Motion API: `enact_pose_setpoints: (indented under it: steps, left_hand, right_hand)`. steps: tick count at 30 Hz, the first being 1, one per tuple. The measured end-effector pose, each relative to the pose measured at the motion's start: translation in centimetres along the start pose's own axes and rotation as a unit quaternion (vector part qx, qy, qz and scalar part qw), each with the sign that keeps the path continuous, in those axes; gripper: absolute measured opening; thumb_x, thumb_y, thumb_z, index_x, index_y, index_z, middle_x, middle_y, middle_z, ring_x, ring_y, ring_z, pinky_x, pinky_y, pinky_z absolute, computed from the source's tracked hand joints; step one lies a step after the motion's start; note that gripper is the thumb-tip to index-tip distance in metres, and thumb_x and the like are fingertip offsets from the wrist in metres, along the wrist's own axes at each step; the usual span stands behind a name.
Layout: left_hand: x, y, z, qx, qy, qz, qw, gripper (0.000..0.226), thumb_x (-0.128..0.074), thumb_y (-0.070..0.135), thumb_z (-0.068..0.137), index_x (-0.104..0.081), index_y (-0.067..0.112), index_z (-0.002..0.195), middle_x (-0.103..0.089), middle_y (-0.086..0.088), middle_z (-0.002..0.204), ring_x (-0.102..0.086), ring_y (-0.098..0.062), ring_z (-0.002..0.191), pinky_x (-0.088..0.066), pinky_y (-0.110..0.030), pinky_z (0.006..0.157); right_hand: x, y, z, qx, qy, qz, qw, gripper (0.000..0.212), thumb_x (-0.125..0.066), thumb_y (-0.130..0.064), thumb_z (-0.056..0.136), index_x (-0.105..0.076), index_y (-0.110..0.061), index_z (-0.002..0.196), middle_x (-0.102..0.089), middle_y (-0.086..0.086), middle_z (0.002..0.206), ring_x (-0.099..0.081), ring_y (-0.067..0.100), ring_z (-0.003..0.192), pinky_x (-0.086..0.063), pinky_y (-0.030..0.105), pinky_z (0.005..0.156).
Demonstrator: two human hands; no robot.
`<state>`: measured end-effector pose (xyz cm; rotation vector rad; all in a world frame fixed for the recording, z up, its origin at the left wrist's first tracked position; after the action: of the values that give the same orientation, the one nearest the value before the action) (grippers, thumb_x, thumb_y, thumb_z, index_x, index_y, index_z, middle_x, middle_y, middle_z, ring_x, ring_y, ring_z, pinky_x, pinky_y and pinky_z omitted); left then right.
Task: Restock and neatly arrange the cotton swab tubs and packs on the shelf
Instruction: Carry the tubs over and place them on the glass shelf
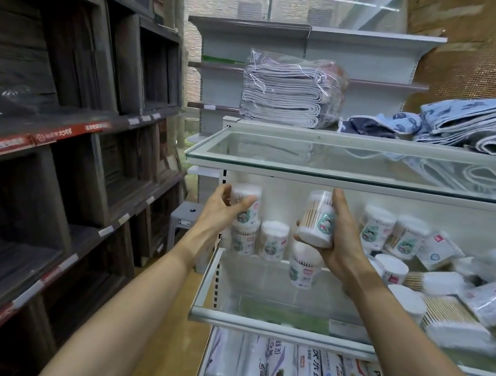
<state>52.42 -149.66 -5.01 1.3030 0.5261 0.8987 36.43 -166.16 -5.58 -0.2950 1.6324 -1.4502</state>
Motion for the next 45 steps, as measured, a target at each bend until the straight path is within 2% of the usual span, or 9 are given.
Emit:
enact_pose_setpoints:
  steps: [4, 10, 13, 16, 21, 26, 31, 38, 45]
  left_hand:
    - [-0.4, -0.2, 0.6, -0.014, -0.003, 0.016, 1.0, 0.067, -0.075, 0.032, 0.086, -0.045, 0.01, 0.142, -0.057, -0.003, 0.127, -0.052, -0.014, 0.113, -0.043, -0.025, 0.089]
    - [-1.1, -0.4, 1.3, -0.022, -0.003, 0.006, 1.0, 0.067, -0.076, 0.029, 0.085, -0.045, 0.013, 0.142, -0.058, -0.006, 0.133, -0.056, -0.017, 0.117, -0.046, -0.032, 0.095]
    - [-1.0, -0.9, 1.4, -0.022, 0.0, 0.001, 1.0, 0.069, -0.076, 0.031, 0.084, -0.043, 0.015, 0.143, -0.056, -0.006, 0.137, -0.054, -0.017, 0.119, -0.046, -0.037, 0.102]
    - [-0.9, -1.3, 1.6, -0.023, 0.001, 0.007, 1.0, 0.069, -0.075, 0.034, 0.084, -0.043, 0.017, 0.142, -0.055, -0.006, 0.138, -0.054, -0.019, 0.122, -0.045, -0.047, 0.107]
    - [-0.7, -1.5, 1.8, -0.025, 0.002, 0.022, 0.999, 0.066, -0.074, 0.035, 0.085, -0.045, 0.015, 0.141, -0.055, -0.006, 0.139, -0.054, -0.022, 0.126, -0.045, -0.051, 0.107]
    - [-0.6, -1.5, 1.7, -0.028, 0.007, 0.018, 0.999, 0.061, -0.073, 0.034, 0.087, -0.047, 0.015, 0.139, -0.056, -0.006, 0.138, -0.054, -0.021, 0.124, -0.047, -0.047, 0.106]
    - [-0.7, -1.4, 1.5, -0.034, 0.001, 0.016, 0.999, 0.056, -0.07, 0.032, 0.089, -0.047, 0.018, 0.138, -0.053, -0.007, 0.139, -0.052, -0.015, 0.115, -0.045, -0.047, 0.106]
    - [-0.7, -1.7, 1.7, -0.035, 0.003, 0.024, 0.999, 0.059, -0.071, 0.035, 0.088, -0.047, 0.017, 0.139, -0.053, -0.008, 0.142, -0.052, -0.018, 0.121, -0.045, -0.044, 0.106]
    - [-0.4, -2.1, 1.2, -0.046, 0.032, 0.025, 0.998, 0.079, -0.065, 0.045, 0.091, -0.026, 0.021, 0.155, -0.039, -0.009, 0.155, -0.042, -0.025, 0.138, -0.038, -0.045, 0.113]
  right_hand:
    - [0.1, -0.2, 0.6, 0.008, 0.003, -0.012, 1.0, 0.051, -0.052, -0.053, 0.096, -0.051, -0.01, 0.123, -0.06, 0.013, 0.086, -0.067, 0.023, 0.068, -0.059, 0.04, 0.054]
    - [0.9, 0.2, 1.7, -0.007, 0.027, -0.007, 1.0, 0.061, -0.054, -0.05, 0.096, -0.045, -0.006, 0.137, -0.056, 0.017, 0.11, -0.065, 0.026, 0.085, -0.059, 0.042, 0.058]
    - [0.0, 0.3, 2.1, -0.006, 0.004, 0.006, 1.0, 0.049, -0.057, -0.041, 0.097, -0.047, -0.008, 0.131, -0.057, 0.013, 0.105, -0.064, 0.021, 0.082, -0.059, 0.04, 0.063]
    - [-0.8, -0.2, 2.0, 0.058, 0.013, -0.133, 0.989, 0.03, -0.058, -0.034, 0.099, -0.047, -0.018, 0.122, -0.062, 0.005, 0.105, -0.065, 0.014, 0.085, -0.053, 0.031, 0.069]
    - [-2.1, 0.4, 2.3, 0.112, -0.013, -0.313, 0.943, 0.049, -0.065, -0.041, 0.093, -0.043, -0.026, 0.134, -0.056, -0.001, 0.112, -0.06, 0.011, 0.102, -0.049, 0.024, 0.08]
    - [-3.1, 1.2, 2.9, 0.116, -0.041, -0.39, 0.913, 0.055, -0.063, -0.04, 0.095, -0.044, -0.02, 0.143, -0.055, 0.003, 0.118, -0.056, 0.015, 0.106, -0.049, 0.032, 0.091]
    - [-3.7, 1.2, 3.4, 0.145, -0.061, -0.416, 0.896, 0.044, -0.062, -0.037, 0.096, -0.054, -0.023, 0.137, -0.051, 0.004, 0.13, -0.056, 0.019, 0.113, -0.049, 0.031, 0.093]
    - [-3.1, 1.2, 4.0, 0.134, -0.052, -0.398, 0.906, 0.045, -0.064, -0.036, 0.095, -0.054, -0.024, 0.137, -0.057, 0.002, 0.131, -0.054, 0.018, 0.119, -0.047, 0.031, 0.097]
    - [-2.9, 0.2, 2.9, 0.169, -0.038, -0.395, 0.902, 0.055, -0.065, -0.039, 0.094, -0.049, -0.021, 0.143, -0.051, -0.004, 0.144, -0.047, 0.008, 0.125, -0.041, 0.025, 0.099]
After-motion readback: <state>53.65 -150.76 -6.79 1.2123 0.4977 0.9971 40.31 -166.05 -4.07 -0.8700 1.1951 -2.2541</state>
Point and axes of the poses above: each hand's wrist, its own z-axis towards the middle knuckle, its own x-axis out of the back of the hand, y = z × x, the point moved 7 cm from there along z, towards the middle knuckle
